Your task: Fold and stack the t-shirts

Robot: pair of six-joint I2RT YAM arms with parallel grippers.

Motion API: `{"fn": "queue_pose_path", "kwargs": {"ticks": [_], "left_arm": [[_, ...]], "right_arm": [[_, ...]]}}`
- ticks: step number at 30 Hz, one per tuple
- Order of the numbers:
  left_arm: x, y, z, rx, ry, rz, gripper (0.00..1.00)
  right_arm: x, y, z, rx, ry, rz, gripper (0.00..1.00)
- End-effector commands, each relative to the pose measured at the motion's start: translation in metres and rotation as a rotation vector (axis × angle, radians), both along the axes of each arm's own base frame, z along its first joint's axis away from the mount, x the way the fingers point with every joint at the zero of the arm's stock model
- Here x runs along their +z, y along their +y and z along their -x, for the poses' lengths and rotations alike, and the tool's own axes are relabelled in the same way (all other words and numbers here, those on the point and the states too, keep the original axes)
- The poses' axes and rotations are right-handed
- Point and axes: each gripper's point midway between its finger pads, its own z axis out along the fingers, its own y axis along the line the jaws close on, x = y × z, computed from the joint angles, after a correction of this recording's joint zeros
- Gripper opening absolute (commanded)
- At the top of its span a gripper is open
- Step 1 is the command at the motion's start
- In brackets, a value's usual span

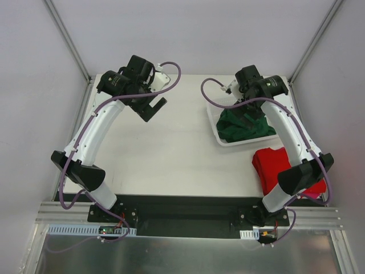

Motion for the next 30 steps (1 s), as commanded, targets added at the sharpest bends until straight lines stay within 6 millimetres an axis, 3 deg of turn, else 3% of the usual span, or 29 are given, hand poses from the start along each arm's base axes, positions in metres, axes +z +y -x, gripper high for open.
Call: {"fn": "queue_pose_path", "kwargs": {"ticks": [1,10,19,30], "left_arm": [[0.010,0.008,-0.001,-0.012,-0.057,-0.047,0.99],[0.007,0.027,0.007,0.019,-0.066,-0.094,0.99],[0.015,0.045,0.000,0.074,-0.103,-0.119,0.99],[0.017,0.042,-0.016,0.091,-0.112,-0.134,0.99]], "right_arm": [[0.005,-0.014,0.002,-0.021,-0.015,0.046,0.96],[0.016,-0.032,-0.017,-0.115,-0.129,0.074,0.96],[0.017,-0.044,-0.026,-0.218,-0.158,0.033,0.96],[0.026,-0.043,-0.030,-0.227,-0.185,0.018,0.96]]}}
